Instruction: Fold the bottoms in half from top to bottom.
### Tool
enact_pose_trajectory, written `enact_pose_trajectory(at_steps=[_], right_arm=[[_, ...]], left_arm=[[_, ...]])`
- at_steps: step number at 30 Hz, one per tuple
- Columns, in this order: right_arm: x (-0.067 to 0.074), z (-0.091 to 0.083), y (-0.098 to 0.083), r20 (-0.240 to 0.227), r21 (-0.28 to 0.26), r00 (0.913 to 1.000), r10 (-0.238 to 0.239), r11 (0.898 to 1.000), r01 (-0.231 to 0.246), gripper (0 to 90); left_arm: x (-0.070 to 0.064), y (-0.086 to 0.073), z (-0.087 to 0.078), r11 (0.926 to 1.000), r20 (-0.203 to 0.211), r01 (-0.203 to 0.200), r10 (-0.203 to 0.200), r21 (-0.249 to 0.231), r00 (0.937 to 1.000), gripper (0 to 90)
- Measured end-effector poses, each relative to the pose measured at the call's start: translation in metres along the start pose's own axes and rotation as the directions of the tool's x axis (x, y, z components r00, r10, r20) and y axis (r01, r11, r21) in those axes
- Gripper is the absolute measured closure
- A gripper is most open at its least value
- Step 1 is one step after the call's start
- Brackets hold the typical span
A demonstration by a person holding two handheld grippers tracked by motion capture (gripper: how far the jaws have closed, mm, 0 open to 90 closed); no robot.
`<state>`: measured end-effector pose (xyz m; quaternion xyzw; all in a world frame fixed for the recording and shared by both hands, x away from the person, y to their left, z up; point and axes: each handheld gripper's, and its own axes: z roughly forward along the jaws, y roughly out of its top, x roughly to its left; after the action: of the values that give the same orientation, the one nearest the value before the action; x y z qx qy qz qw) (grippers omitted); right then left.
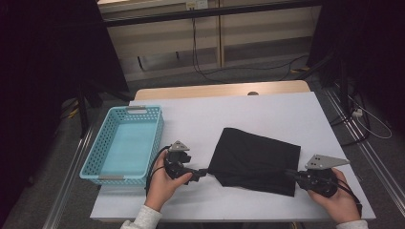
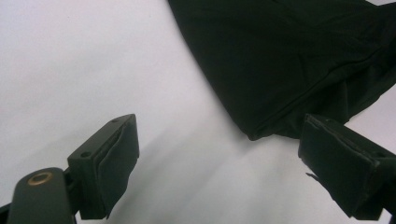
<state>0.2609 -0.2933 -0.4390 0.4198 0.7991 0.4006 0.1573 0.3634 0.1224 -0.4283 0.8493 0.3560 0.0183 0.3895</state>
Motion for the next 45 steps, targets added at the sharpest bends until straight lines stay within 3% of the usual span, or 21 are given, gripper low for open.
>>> enact_pose_trajectory(at_steps=[28, 41, 44, 45], right_arm=[[-0.002, -0.014, -0.013, 0.008, -0.002, 0.9995, 0.032, 0.999, -0.032, 87.8], [-0.002, -0.021, -0.020, -0.010, -0.002, 0.9990, 0.044, 0.999, -0.044, 87.7], [-0.001, -0.019, -0.021, -0.026, 0.007, 0.9989, 0.040, 0.999, -0.040, 84.5], [0.000, -0.018, -0.021, -0.023, 0.009, 0.9989, 0.040, 0.999, -0.040, 79.2]], left_arm=[[-0.001, 0.001, 0.003, 1.0000, 0.009, -0.001, 0.001, 0.002, 1.0000, 12.4], [-0.002, 0.002, 0.003, 1.0000, 0.008, 0.001, -0.001, -0.005, 1.0000, 12.5], [-0.002, 0.002, 0.002, 1.0000, 0.009, -0.001, 0.001, -0.005, 1.0000, 12.5], [-0.002, 0.002, 0.003, 1.0000, 0.009, 0.003, -0.003, -0.005, 1.0000, 12.5]])
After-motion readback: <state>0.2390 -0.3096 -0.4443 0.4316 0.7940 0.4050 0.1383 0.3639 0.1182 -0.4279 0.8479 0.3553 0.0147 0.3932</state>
